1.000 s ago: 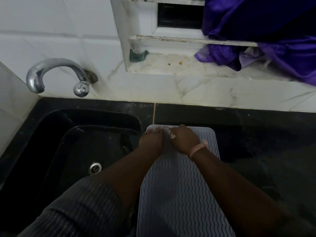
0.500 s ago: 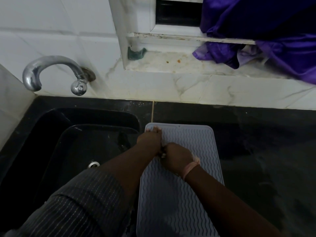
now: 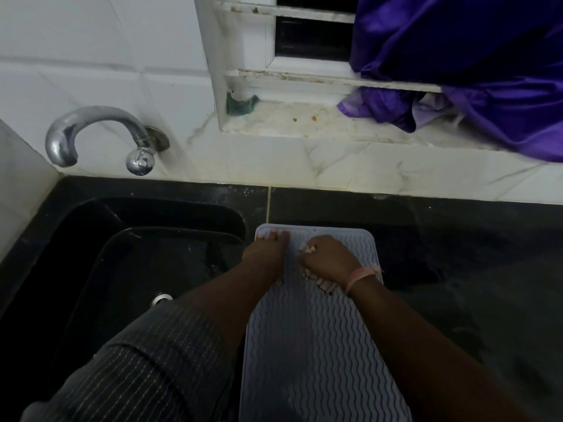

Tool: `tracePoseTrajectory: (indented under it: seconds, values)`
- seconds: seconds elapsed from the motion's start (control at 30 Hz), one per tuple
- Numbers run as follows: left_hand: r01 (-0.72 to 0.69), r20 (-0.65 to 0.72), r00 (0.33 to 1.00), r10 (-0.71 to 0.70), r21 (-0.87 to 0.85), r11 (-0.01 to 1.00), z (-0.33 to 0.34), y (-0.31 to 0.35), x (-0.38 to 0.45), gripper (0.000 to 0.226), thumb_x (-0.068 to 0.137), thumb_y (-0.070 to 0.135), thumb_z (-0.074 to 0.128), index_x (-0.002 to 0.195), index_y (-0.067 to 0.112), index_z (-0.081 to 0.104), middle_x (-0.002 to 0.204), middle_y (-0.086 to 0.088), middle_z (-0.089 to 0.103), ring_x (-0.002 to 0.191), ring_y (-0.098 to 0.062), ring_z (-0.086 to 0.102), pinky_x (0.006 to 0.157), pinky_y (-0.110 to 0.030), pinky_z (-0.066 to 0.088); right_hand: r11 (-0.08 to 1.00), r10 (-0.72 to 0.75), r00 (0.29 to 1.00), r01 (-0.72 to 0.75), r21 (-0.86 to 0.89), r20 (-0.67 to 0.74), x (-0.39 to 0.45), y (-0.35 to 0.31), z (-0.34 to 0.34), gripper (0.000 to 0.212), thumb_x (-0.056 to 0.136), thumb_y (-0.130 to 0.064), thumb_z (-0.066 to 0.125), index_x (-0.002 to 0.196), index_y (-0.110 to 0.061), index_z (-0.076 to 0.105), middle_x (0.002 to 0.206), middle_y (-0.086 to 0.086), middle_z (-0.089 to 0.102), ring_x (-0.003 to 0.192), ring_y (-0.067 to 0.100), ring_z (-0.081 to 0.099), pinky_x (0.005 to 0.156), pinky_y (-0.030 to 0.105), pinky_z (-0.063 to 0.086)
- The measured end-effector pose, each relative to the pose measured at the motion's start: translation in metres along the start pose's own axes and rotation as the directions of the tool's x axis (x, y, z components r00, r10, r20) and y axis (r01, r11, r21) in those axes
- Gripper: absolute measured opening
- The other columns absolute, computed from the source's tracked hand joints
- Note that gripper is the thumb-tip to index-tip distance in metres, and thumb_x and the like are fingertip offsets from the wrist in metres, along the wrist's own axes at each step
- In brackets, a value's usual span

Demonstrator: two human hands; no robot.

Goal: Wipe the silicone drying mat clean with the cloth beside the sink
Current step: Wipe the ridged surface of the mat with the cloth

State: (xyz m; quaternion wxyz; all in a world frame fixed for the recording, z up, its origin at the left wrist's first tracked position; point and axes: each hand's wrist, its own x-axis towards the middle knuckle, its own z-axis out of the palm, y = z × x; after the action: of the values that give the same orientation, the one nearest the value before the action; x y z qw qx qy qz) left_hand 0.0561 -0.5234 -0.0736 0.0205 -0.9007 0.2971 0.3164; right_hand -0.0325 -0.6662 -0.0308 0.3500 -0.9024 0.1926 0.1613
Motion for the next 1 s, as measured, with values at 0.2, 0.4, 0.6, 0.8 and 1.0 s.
tracePoseTrajectory:
  seconds: [0.2,0.4,0.6,0.8,1.0]
  values:
    - [0.018,0.006,1.0,-0.018,-0.044,0.999,-0.002,0.006,0.0,0.125,0.071,0.022,0.091,0.162,0.033,0.006,0.17,-0.012,0.0,0.154,-0.041,0.006,0.117,-0.058,0.032,0.93,-0.087,0.99,0.04,-0.365,-0.114,0.035,0.004,0.024,0.047,0.101,-0.039,0.048,0.144,-0.019,0.049,0.133,0.016,0.054,0.116,0.035,0.058,0.097,0.047,0.051]
    - [0.032,0.071,0.997,-0.032,-0.007,0.999,-0.005,0.007,0.015,0.128,0.07,0.03,0.091,0.162,0.036,0.002,0.169,-0.013,-0.002,0.154,-0.042,0.007,0.116,-0.06,0.033,0.873,-0.135,0.989,0.086,-0.479,-0.068,0.033,0.0,0.029,0.042,0.099,-0.035,0.053,0.139,-0.023,0.05,0.138,0.007,0.054,0.119,0.031,0.057,0.096,0.05,0.052]
    - [0.056,0.116,0.991,-0.061,0.048,0.997,-0.007,0.011,0.022,0.126,0.077,0.037,0.085,0.161,0.032,-0.008,0.168,-0.017,-0.012,0.153,-0.045,0.007,0.116,-0.061,0.031,0.828,-0.146,0.989,0.121,-0.547,-0.001,0.002,-0.001,0.039,0.048,0.097,-0.038,0.059,0.14,-0.018,0.049,0.13,0.007,0.059,0.11,0.029,0.062,0.089,0.045,0.054]
    - [0.047,0.091,0.994,-0.056,0.098,0.994,-0.002,0.009,0.026,0.142,0.066,0.048,0.091,0.16,0.028,-0.014,0.167,-0.02,-0.013,0.154,-0.043,0.008,0.117,-0.056,0.033,0.846,-0.183,0.982,0.133,-0.517,-0.046,-0.035,0.014,0.062,0.036,0.094,-0.032,0.058,0.127,-0.017,0.059,0.121,0.006,0.064,0.1,0.028,0.066,0.079,0.036,0.053]
    - [-0.018,0.027,1.0,0.014,0.138,0.99,-0.001,0.003,0.02,0.138,0.069,0.047,0.09,0.162,0.024,-0.009,0.168,-0.021,-0.004,0.154,-0.04,0.01,0.122,-0.051,0.026,0.86,-0.147,0.988,0.1,-0.501,-0.055,-0.071,0.02,0.083,0.035,0.091,-0.026,0.059,0.124,-0.013,0.061,0.12,0.007,0.064,0.102,0.03,0.067,0.079,0.036,0.053]
